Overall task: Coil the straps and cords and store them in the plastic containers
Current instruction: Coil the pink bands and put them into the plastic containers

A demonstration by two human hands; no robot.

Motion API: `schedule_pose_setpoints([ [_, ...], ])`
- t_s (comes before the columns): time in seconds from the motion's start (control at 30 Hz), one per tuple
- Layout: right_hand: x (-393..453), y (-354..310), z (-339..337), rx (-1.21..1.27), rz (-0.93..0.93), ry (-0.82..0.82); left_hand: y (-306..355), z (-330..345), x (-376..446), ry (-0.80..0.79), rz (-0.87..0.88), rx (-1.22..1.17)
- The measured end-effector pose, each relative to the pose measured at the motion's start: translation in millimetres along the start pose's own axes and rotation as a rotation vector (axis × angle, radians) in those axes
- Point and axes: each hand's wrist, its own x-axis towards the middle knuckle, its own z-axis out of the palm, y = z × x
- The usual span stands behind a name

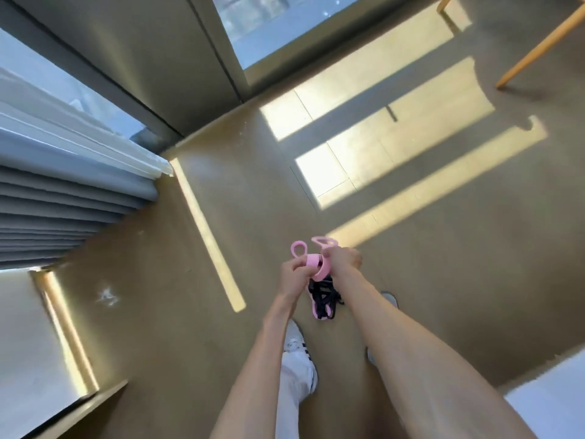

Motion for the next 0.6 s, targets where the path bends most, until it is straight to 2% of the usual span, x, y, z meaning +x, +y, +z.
schedule_pose_setpoints([
  [0.17, -185, -17, -12, 0.162, -0.004, -0.111, 71, -53, -148, -0.006, -0.083, -0.210],
  [0.27, -286, -19, -11, 0.231, -0.007, -0.206, 115, -81, -220, 0.011, -0.113, -0.470],
  [0.5, -444, -20, -17, -0.146, -0.302, -0.426, 180, -155, -317, 0.101, -0.127, -0.839],
  [0.6, -476, -28, -21, -0.276, -0.412, -0.498, 194, -191, -346, 0.230, -0.005, -0.665],
])
